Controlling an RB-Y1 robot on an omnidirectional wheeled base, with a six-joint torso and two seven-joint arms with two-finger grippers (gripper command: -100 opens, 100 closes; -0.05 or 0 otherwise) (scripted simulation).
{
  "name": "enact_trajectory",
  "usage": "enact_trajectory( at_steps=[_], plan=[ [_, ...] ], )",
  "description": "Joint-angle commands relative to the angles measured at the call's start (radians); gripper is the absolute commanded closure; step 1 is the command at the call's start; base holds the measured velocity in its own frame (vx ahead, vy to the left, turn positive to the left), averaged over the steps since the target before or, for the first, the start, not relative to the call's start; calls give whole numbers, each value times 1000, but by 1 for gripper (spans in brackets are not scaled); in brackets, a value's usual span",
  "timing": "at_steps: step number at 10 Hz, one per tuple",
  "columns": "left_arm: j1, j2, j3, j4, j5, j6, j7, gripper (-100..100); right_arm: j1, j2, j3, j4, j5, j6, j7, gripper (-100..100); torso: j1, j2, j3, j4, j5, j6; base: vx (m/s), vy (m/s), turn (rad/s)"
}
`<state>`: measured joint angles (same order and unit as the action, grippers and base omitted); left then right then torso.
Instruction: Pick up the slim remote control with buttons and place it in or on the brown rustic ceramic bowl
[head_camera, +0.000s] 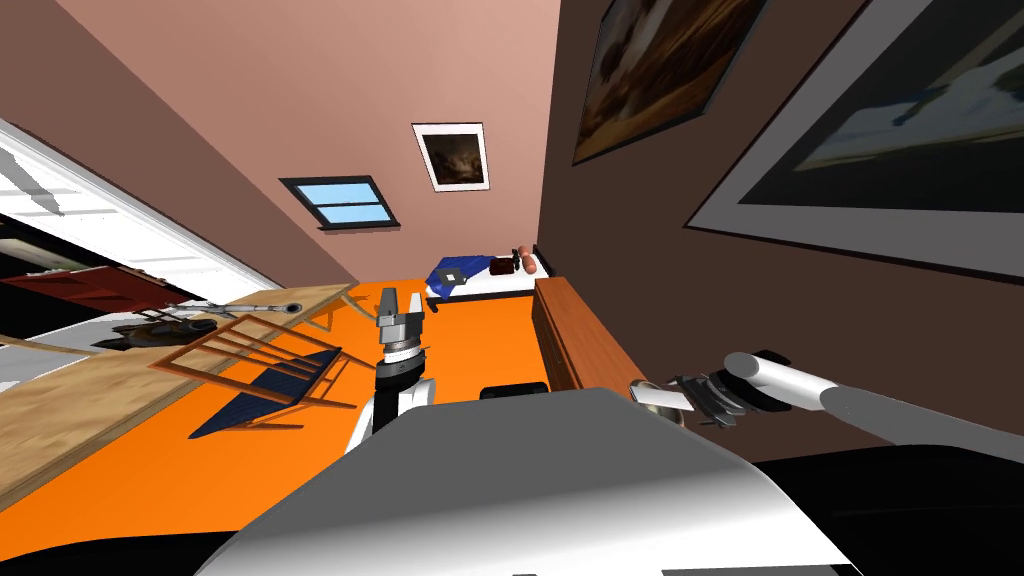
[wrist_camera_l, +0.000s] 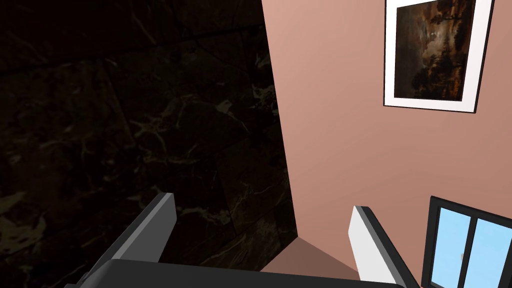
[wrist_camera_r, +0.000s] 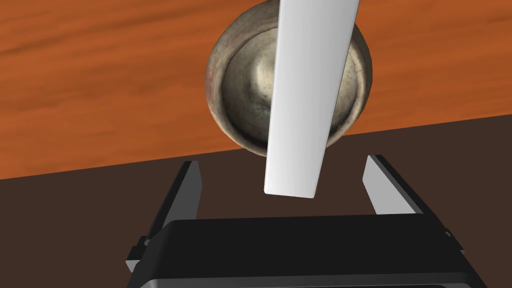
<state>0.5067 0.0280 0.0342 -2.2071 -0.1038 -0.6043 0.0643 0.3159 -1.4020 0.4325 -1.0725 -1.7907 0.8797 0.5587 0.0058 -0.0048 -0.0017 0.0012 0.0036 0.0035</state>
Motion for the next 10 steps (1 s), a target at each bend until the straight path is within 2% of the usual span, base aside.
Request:
enact_trajectory(
  at_steps=[1, 3, 4, 5, 10],
  plan=[
    [0, 0, 0, 0, 0, 0, 0, 0, 0, -28, 2, -9, -27, 11, 8, -100, 0, 0, 0, 0, 0, 0, -15, 22, -29],
    [0, 0, 0, 0, 0, 0, 0, 0, 5, -73, 4, -26, -69, 26, 17, -100, 0, 0, 0, 0, 0, 0, -13, 22, -24],
    [0, 0, 0, 0, 0, 0, 0, 0, 0, -61, 6, -23, -55, 22, 10, -100, 0, 0, 0, 0, 0, 0, -5, 9, -4],
    [0, 0, 0, 0, 0, 0, 0, 0, 1, -63, 5, -24, -57, 23, 11, 0, -1, 0, 0, 0, -1, 0, 0, 0, 0],
    [0, 0, 0, 0, 0, 0, 0, 0, 1, -63, 5, -24, -57, 23, 11, 0, -2, -1, -1, 0, -1, 0, 0, 0, 0]
  ],
)
